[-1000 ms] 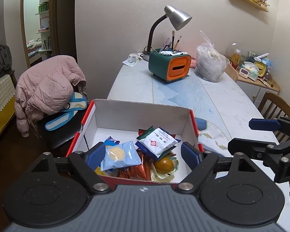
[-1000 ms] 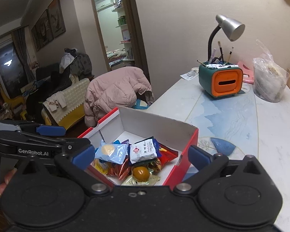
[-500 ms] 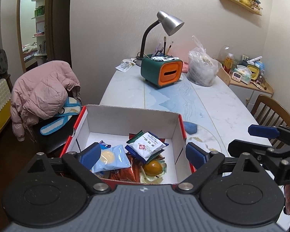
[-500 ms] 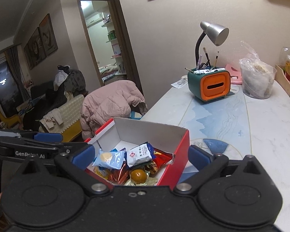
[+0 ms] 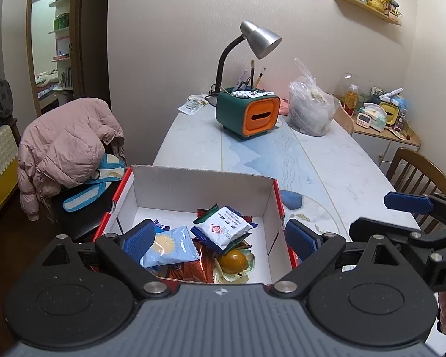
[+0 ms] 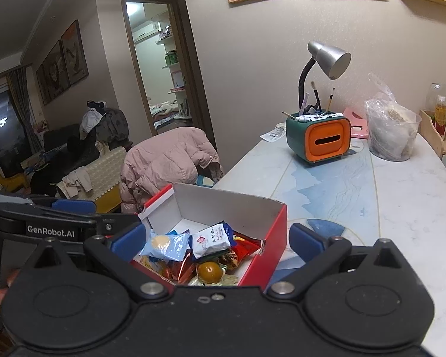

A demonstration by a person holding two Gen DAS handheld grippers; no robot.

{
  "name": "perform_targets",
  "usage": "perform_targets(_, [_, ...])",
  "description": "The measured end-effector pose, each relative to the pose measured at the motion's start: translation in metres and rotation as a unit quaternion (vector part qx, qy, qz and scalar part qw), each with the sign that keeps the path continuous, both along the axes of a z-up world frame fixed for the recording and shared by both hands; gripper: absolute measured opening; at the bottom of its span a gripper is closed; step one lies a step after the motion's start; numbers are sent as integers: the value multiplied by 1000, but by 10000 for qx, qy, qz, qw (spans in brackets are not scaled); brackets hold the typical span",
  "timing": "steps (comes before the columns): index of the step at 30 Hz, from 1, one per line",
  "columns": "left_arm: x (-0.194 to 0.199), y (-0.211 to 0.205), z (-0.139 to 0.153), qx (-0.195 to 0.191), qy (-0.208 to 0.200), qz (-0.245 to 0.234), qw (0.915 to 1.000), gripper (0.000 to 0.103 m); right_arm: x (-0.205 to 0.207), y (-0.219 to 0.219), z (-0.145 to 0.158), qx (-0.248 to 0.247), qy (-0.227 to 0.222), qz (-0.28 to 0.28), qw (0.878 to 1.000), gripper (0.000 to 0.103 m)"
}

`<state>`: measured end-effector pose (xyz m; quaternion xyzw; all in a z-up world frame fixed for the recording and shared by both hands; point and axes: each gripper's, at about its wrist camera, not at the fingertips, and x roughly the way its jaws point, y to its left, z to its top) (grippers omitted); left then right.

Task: Organize snacks

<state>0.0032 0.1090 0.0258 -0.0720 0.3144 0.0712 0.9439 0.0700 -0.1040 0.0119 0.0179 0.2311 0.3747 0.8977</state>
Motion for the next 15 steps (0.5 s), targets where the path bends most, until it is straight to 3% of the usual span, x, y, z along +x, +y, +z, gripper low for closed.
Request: perform_targets(15, [-4,1,-1,-62,38,72,9999,95,3,-2,-1,22,177,-110,9998,103])
